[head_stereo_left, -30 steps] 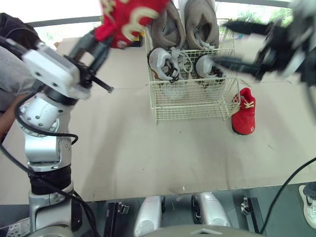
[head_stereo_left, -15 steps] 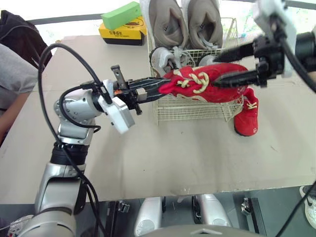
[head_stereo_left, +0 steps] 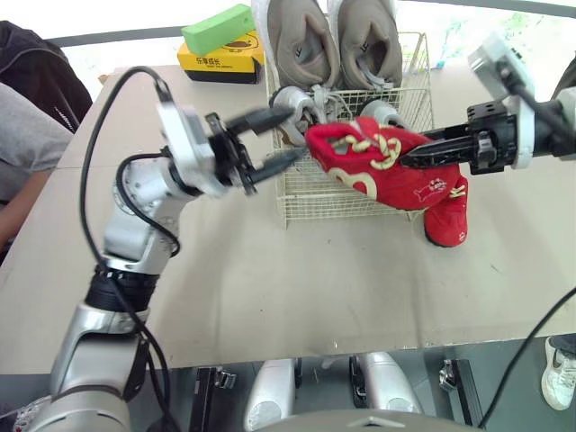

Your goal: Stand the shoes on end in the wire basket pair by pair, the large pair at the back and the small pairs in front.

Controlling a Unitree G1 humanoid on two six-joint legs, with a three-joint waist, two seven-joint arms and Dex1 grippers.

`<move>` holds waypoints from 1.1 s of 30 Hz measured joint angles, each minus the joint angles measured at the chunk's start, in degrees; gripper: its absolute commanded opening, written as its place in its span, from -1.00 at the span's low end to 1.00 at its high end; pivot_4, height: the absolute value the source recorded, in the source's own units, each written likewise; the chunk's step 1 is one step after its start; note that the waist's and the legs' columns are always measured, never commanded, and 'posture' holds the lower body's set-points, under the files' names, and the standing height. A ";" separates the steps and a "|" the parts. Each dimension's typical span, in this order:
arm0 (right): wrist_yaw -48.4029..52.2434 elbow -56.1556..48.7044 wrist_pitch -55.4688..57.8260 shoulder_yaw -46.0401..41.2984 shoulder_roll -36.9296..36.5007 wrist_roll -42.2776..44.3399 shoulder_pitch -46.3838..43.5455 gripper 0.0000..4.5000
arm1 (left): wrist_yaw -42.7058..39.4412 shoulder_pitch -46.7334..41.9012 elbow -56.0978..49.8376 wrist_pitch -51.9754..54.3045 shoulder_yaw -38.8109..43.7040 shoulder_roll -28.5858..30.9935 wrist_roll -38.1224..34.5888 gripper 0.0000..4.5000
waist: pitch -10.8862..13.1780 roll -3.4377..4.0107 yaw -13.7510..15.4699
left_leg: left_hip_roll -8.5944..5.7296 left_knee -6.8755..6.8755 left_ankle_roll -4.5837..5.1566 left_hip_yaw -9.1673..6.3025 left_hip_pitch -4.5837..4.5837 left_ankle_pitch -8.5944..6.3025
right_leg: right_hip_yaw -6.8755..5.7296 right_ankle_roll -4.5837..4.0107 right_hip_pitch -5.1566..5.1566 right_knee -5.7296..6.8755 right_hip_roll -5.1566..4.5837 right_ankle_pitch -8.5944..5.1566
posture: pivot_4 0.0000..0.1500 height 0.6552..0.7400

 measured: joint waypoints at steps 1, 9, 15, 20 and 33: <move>-2.95 -0.46 2.10 -3.77 2.63 1.66 0.87 -0.92 | 3.53 1.31 -1.95 7.18 2.09 1.26 -6.57 0.32 | -0.01 0.00 -0.10 | 0.00 -0.02 0.00 -0.03 0.03 0.00 | -0.02 0.00 0.02 0.02 0.04 0.00 | 1.00 1.00; -29.48 -12.26 6.42 -20.51 26.26 11.13 11.09 -0.93 | 23.42 12.77 -12.64 30.01 2.84 -11.43 -33.10 0.32 | -0.05 0.03 0.92 | -0.19 0.38 -0.04 -0.26 -0.05 0.03 | -0.20 0.04 0.17 0.18 0.00 -0.03 | 1.00 1.00; -40.37 -15.86 4.59 -24.28 28.69 17.90 13.37 -0.93 | 29.72 10.69 -13.23 31.22 4.23 -17.58 -35.89 -0.21 | -0.08 0.05 0.40 | -0.30 0.49 -0.03 -0.30 0.09 0.02 | -0.23 0.03 0.39 0.19 0.09 -0.02 | 1.00 1.00; -46.84 -17.61 1.73 -23.59 27.58 24.82 17.68 -0.93 | 28.70 10.53 -12.96 36.08 5.74 -16.70 -38.85 -1.00 | -0.08 0.07 -0.02 | -0.27 0.46 -0.03 -0.31 0.09 0.02 | -0.20 0.00 0.34 0.18 0.24 -0.04 | 1.00 1.00; -57.18 -18.31 -10.38 -15.78 20.74 37.45 21.85 -0.93 | 22.03 9.00 -11.06 42.88 8.00 -14.64 -39.79 0.74 | -0.08 0.07 -0.35 | -0.27 0.45 -0.02 -0.29 0.07 0.01 | -0.18 0.01 0.35 0.13 0.23 -0.04 | 1.00 1.00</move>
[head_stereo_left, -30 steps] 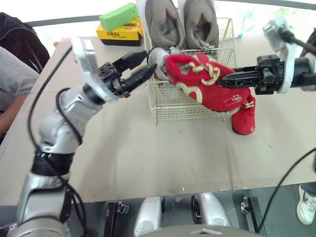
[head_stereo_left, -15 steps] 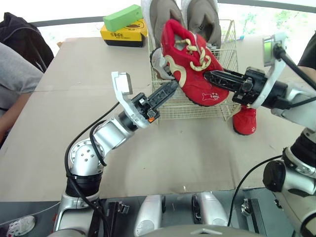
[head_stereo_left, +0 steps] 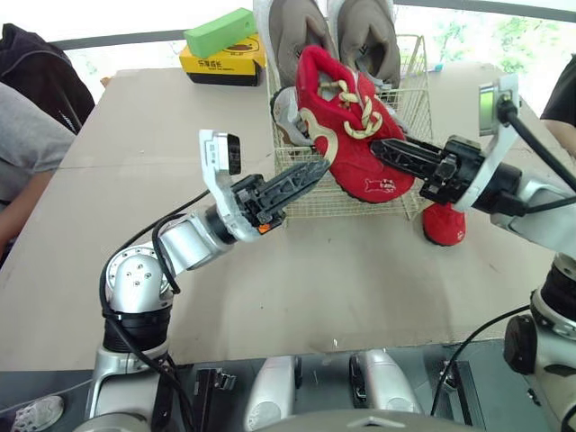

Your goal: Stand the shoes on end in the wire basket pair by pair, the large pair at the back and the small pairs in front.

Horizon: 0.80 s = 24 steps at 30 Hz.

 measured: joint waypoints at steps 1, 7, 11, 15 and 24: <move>-0.02 -0.05 -0.97 0.48 -0.66 1.11 0.23 -0.93 | 0.20 -0.02 0.07 -0.14 0.00 -0.50 0.49 0.74 | 0.00 0.00 0.00 | 0.00 0.00 0.00 0.01 0.00 0.00 | 0.01 0.00 0.00 0.00 0.00 0.00 | 1.00 1.00; -0.33 -1.16 -5.62 3.65 -4.26 3.50 0.87 -0.93 | 3.34 -0.85 1.06 -1.89 -0.04 -4.04 6.78 0.74 | 0.00 0.00 0.18 | 0.00 0.00 0.00 0.03 -0.01 0.00 | 0.03 0.00 0.00 -0.02 -0.01 0.00 | 1.00 1.00; -0.20 -1.26 -7.54 5.46 -5.74 3.88 1.71 -0.93 | 2.88 -0.82 0.92 -1.78 -0.03 -4.70 7.47 0.41 | 0.00 0.00 0.38 | 0.01 0.00 0.00 0.02 -0.01 0.00 | 0.02 0.00 0.00 -0.03 0.00 0.00 | 1.00 1.00; -0.22 -1.73 -9.61 6.77 -6.89 3.96 2.95 -0.93 | 0.59 -0.85 -0.16 -1.33 0.05 -4.64 7.68 -0.45 | 0.00 -0.01 0.56 | 0.01 0.00 0.00 0.03 -0.02 0.00 | 0.03 0.00 0.00 -0.04 0.00 0.00 | 1.00 1.00; 10.01 -12.74 -17.88 6.75 -11.33 -8.38 10.60 0.50 | -11.96 -7.13 4.48 -2.84 0.40 7.21 20.68 -0.95 | 0.02 -0.04 0.80 | 0.01 -0.03 0.00 0.15 -0.07 0.00 | -0.10 -0.02 -0.02 -0.08 0.18 -0.03 | 1.00 1.00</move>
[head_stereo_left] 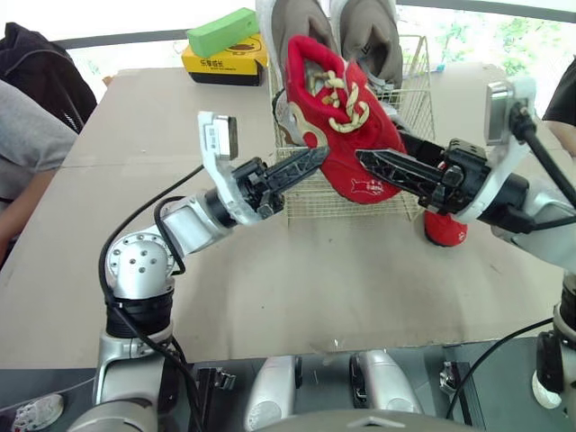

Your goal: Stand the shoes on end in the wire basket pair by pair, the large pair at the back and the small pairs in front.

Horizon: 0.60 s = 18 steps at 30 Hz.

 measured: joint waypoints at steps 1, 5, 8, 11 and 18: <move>0.36 -0.44 -0.09 -0.08 -0.35 -0.56 0.45 0.50 | -0.43 -0.11 0.43 -0.32 0.10 0.69 0.69 -0.95 | 0.00 0.01 -0.01 | 0.00 -0.02 0.00 0.01 0.00 0.00 | 0.00 -0.01 0.00 0.00 0.00 -0.01 | 1.00 1.00; 9.34 -6.23 -5.35 -2.23 -4.10 -12.32 14.11 0.50 | -12.56 -5.74 8.53 -12.40 -0.54 5.79 18.28 -0.95 | 0.00 0.00 0.53 | -0.01 -0.20 0.00 0.16 0.05 0.00 | 0.07 -0.02 0.01 -0.15 -0.06 -0.02 | 1.00 1.00; 13.69 -8.95 -9.13 -5.23 -4.07 -15.17 21.86 0.50 | -18.23 -9.79 13.53 -20.12 -2.57 4.78 27.03 -0.95 | -0.01 0.00 0.63 | -0.03 -0.21 0.00 0.26 0.05 0.00 | 0.13 0.00 0.04 -0.26 -0.17 0.00 | 1.00 1.00; 17.06 -10.47 -12.00 -7.74 -4.07 -17.65 27.96 0.50 | -22.78 -10.44 16.13 -25.67 -5.33 2.98 33.65 -0.95 | 0.00 -0.02 0.34 | -0.01 -0.22 0.00 0.31 0.04 0.00 | 0.14 0.01 0.04 -0.30 -0.20 0.00 | 1.00 1.00; 19.01 -10.94 -15.53 -10.63 -4.06 -21.86 34.54 0.50 | -27.50 -10.58 20.31 -35.07 -9.42 -0.75 44.34 -0.95 | 0.02 -0.05 -0.21 | 0.04 -0.22 0.00 0.31 0.12 0.00 | 0.19 0.01 0.03 -0.16 -0.12 0.00 | 1.00 1.00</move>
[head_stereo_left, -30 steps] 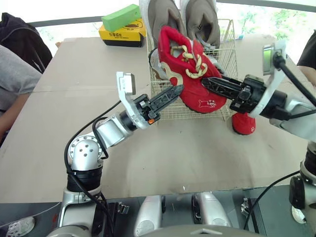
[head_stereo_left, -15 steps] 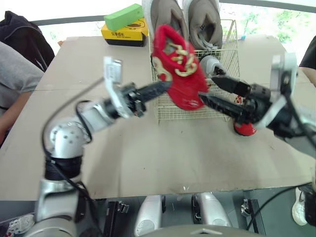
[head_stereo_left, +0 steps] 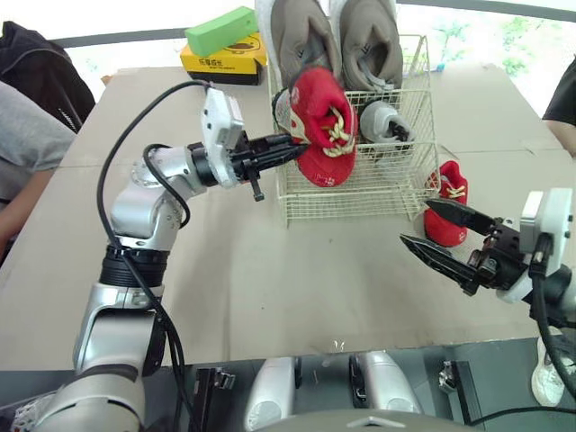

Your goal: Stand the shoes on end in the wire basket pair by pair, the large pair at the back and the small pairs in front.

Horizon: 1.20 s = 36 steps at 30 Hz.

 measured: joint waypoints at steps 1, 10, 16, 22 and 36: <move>-0.03 -0.09 -0.24 -0.35 0.00 -0.16 0.41 0.50 | -0.48 0.02 0.36 -0.83 -0.03 -0.06 0.63 -0.95 | 0.00 0.00 0.03 | 0.00 0.00 0.00 -0.01 0.00 0.00 | -0.01 0.00 0.00 0.01 0.00 0.00 | 1.00 1.00; 2.65 1.09 -4.53 -7.30 2.27 -1.82 7.50 0.55 | -5.47 3.15 3.00 -7.25 -0.17 1.03 6.59 -0.14 | -0.06 -0.01 0.12 | 0.02 0.03 0.00 0.08 0.16 0.00 | 0.10 0.01 0.07 0.17 -0.03 0.00 | 1.00 1.00; 4.25 7.88 -0.68 -7.51 -0.36 2.03 8.14 0.90 | -5.46 5.89 -2.81 0.16 1.58 3.44 3.91 0.70 | -0.06 -0.01 -0.03 | 0.15 0.02 0.00 0.14 0.49 0.00 | 0.51 0.00 0.20 0.25 0.18 0.00 | 1.00 1.00; 4.48 13.26 -1.00 -3.68 -1.12 -8.00 6.94 0.99 | -3.33 12.33 -11.32 11.73 8.43 8.00 -3.05 0.70 | -0.06 -0.02 0.01 | 0.25 -0.05 0.00 0.23 0.52 -0.01 | 0.67 0.01 0.18 0.21 0.17 -0.01 | 1.00 1.00; -3.03 35.87 16.14 5.79 -2.45 -13.64 -17.30 0.99 | 7.43 31.58 -40.94 25.28 11.08 4.56 -19.67 0.70 | -0.05 -0.02 0.05 | 0.21 -0.18 0.00 0.39 0.70 0.00 | 0.83 0.00 0.20 0.23 0.18 0.00 | 1.00 1.00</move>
